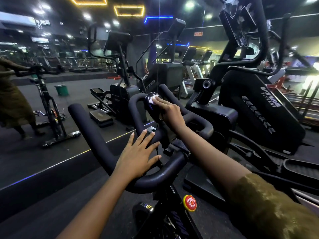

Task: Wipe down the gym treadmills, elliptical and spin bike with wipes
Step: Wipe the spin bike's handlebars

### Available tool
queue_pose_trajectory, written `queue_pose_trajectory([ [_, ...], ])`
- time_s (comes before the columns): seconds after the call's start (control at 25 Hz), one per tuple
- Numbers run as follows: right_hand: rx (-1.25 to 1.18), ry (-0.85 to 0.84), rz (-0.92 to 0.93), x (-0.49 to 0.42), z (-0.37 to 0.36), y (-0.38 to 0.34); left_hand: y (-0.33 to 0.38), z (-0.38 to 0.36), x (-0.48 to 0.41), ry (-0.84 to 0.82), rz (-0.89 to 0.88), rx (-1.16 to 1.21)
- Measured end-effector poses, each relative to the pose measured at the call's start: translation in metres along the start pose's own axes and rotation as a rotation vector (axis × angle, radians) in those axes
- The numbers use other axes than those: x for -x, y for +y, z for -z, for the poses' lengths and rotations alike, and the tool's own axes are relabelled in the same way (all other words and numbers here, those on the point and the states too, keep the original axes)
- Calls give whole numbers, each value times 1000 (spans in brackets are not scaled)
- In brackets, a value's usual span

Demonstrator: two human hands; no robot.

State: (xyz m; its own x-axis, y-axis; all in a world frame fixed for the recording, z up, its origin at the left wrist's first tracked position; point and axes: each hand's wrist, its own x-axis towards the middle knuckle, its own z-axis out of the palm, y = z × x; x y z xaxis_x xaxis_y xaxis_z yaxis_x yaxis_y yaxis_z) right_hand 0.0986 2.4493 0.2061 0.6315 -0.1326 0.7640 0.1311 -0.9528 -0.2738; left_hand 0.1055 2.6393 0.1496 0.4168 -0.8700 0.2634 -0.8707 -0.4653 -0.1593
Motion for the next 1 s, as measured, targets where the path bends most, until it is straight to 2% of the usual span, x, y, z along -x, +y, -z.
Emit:
queue_pose_trajectory([
  [0.16, 64, 62, -105, 27, -6, 3, -3, -2, -3, 0, -3, -19],
  [0.32, 49, -76, -112, 49, 14, -5, -2, -2, -3, 18, 0, 10],
  [0.48, -76, -39, -168, 64, 39, -21, 0, 9, 3, 121, 50, 264],
  [0.6, -137, -162, -124, 82, 49, -45, 13, 11, 35, 238, 190, 451],
  [0.8, -338, -274, -4, 125, 57, -109, 40, 10, 139, 299, 453, 431],
  [0.92, -477, -429, 148, 170, 55, -152, 73, 3, 222, 280, 672, 402],
  [1.0, -590, -520, 176, 203, 50, -179, 104, -4, 278, 250, 812, 430],
])
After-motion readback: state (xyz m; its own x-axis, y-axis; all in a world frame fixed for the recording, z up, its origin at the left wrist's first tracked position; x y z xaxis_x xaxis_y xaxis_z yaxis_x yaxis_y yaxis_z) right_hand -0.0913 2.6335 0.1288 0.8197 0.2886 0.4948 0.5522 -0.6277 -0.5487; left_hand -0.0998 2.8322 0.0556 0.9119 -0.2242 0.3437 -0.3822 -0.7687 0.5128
